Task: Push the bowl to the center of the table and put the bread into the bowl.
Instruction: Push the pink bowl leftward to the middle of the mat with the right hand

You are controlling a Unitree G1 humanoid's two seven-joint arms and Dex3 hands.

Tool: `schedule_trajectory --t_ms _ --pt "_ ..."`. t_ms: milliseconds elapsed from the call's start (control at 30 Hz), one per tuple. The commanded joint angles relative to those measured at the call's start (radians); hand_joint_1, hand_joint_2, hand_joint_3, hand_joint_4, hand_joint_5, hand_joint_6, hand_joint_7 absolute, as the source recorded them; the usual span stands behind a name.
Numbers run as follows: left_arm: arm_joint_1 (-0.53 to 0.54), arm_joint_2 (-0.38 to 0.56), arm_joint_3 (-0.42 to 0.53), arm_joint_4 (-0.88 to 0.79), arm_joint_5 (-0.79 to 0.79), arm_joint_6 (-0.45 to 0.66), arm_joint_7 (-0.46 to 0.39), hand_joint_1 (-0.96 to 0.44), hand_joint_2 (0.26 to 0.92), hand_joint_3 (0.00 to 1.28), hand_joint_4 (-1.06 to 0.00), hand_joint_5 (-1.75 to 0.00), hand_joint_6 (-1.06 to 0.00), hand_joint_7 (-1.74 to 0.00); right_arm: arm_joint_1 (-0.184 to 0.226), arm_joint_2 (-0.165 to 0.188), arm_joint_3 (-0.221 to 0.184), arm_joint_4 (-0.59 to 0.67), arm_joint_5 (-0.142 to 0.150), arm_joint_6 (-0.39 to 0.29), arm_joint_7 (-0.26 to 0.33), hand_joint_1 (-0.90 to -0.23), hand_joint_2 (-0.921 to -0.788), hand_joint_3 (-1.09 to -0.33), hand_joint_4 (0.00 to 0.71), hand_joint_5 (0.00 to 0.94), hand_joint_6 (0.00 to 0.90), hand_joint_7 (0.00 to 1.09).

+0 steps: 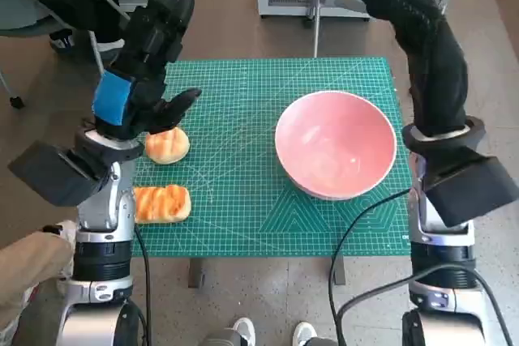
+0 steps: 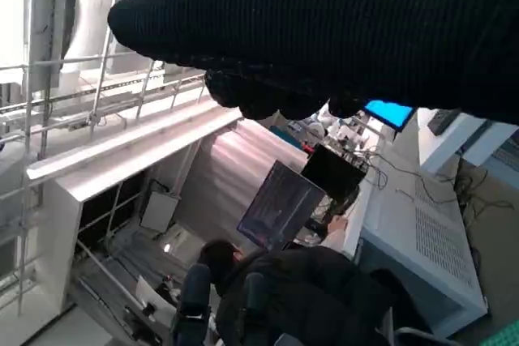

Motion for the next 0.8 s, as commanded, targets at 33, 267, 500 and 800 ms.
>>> schedule_trajectory --t_ms 33,267,500,800 --pt "-0.014 0.002 0.003 0.002 0.002 -0.012 -0.001 -0.65 0.921 0.26 -0.08 0.00 -0.11 -0.16 0.030 0.003 -0.003 0.003 0.000 0.006 -0.007 -0.661 -0.921 -0.774 0.166 0.001 0.000 0.39" --pt "-0.014 0.002 0.003 0.003 0.002 -0.012 -0.001 -0.65 0.921 0.26 -0.08 0.00 -0.11 -0.16 0.030 0.003 -0.002 0.002 0.001 0.006 -0.008 -0.662 -0.921 -0.774 0.166 0.001 0.000 0.39" --pt "-0.014 0.002 0.003 0.003 0.002 -0.012 -0.001 -0.65 0.921 0.26 -0.08 0.00 -0.11 -0.16 0.030 0.003 -0.001 0.002 0.001 0.006 -0.008 -0.662 -0.921 -0.774 0.166 0.001 0.000 0.39" --pt "-0.013 -0.009 0.003 0.039 0.008 -0.047 0.004 -0.66 0.921 0.26 -0.08 0.00 -0.11 -0.16 0.046 -0.010 -0.011 0.020 0.004 -0.027 -0.001 -0.649 -0.921 -0.779 0.157 0.000 0.000 0.39"
